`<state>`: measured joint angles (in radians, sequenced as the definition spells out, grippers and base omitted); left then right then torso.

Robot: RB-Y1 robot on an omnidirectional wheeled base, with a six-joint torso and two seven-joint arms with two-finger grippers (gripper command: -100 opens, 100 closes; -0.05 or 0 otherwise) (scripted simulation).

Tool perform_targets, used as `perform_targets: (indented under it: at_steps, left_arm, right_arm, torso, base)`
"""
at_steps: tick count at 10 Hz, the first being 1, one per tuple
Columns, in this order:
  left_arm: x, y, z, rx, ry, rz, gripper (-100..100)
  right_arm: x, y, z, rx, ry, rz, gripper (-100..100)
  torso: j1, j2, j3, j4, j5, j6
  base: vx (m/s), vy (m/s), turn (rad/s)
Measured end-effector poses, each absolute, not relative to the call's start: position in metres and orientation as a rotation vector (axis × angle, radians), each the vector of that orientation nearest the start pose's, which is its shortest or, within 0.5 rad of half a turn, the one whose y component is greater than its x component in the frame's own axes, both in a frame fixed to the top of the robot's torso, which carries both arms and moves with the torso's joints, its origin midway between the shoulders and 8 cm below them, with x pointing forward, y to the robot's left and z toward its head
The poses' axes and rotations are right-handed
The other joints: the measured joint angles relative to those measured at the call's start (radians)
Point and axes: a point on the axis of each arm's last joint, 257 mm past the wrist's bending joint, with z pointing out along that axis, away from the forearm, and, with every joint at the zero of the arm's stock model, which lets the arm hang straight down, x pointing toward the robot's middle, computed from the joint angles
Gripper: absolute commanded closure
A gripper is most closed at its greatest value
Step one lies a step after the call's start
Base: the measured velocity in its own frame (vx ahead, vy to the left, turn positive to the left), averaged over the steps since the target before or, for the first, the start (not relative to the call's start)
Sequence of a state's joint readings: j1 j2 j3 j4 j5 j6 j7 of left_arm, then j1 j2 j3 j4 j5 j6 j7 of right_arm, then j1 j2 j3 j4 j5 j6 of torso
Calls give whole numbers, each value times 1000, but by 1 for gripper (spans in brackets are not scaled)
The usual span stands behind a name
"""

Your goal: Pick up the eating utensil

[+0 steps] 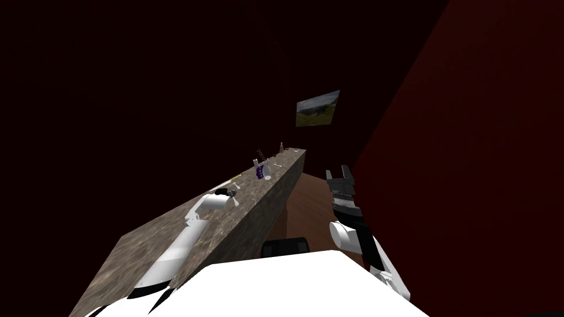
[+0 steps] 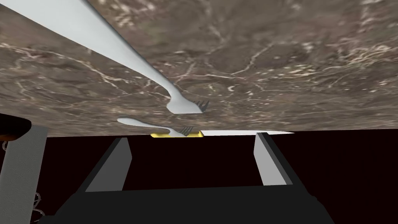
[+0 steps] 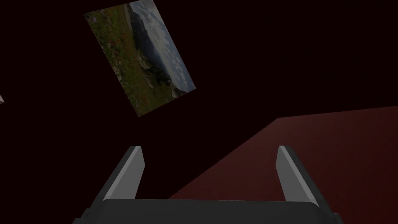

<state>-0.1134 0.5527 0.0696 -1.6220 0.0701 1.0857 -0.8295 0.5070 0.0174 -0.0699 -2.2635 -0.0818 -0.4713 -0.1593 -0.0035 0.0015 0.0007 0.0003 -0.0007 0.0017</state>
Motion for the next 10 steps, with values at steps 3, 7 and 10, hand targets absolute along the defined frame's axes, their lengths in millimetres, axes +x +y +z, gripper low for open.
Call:
perform_targets:
  at_steps: [3, 7, 10]
  left_arm:
    - [473, 522, -277, -798, 2168, 317, -100]
    - [467, 580, -228, -864, 2098, 379, -100]
    - [458, 622, -195, -920, 2048, 411, -100]
  right_arm:
    - [344, -317, 11, 811, 522, 1414, 0]
    - [344, -317, 10, 811, 522, 1414, 0]
    - [344, -317, 10, 811, 522, 1414, 0]
  torso:
    - [4, -3, -2, -1, 1, 0]
    - [5, -4, -2, -1, 1, 0]
    - [6, -4, -2, -1, 1, 0]
  base:
    - [-71, -16, -92]
    - [-65, 4, -105]
    - [-67, 9, -109]
